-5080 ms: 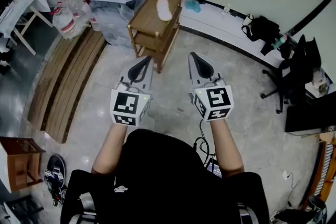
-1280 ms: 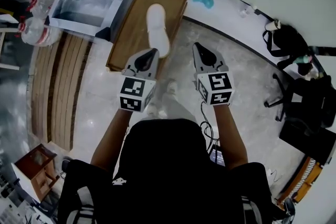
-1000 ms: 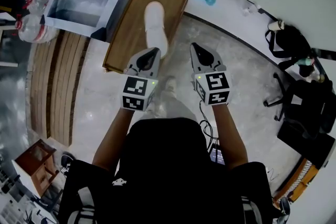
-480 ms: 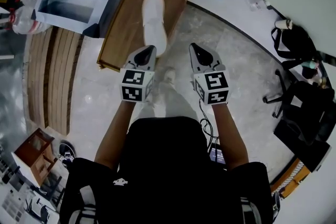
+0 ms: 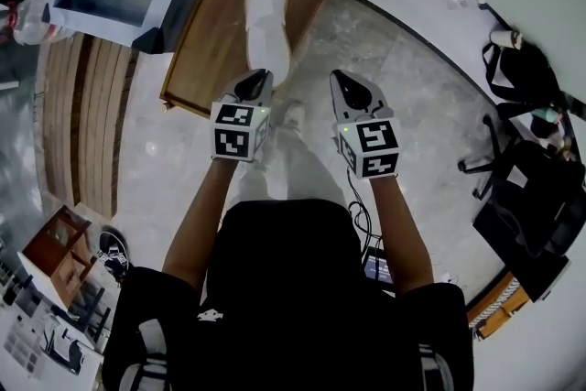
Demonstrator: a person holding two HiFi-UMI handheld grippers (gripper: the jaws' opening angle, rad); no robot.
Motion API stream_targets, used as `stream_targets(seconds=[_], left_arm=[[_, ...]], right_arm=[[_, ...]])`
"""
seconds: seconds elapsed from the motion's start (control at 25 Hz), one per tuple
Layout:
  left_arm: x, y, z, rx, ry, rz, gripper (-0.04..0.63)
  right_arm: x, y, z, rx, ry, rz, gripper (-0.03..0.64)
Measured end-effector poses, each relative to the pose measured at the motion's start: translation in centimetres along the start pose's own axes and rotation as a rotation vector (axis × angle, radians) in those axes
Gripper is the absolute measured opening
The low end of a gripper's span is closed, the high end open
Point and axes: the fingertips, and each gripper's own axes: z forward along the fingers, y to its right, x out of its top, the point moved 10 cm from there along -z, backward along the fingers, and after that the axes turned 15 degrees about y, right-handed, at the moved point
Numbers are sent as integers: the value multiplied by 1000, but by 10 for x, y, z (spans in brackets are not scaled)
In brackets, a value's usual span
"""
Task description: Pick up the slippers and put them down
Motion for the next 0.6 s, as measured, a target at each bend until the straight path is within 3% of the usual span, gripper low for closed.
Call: stream_targets(seconds=[0.6], left_arm=[[-16, -22, 45, 102, -37, -39, 11]], right_arm=[[-28, 14, 23, 57, -71, 1, -15]])
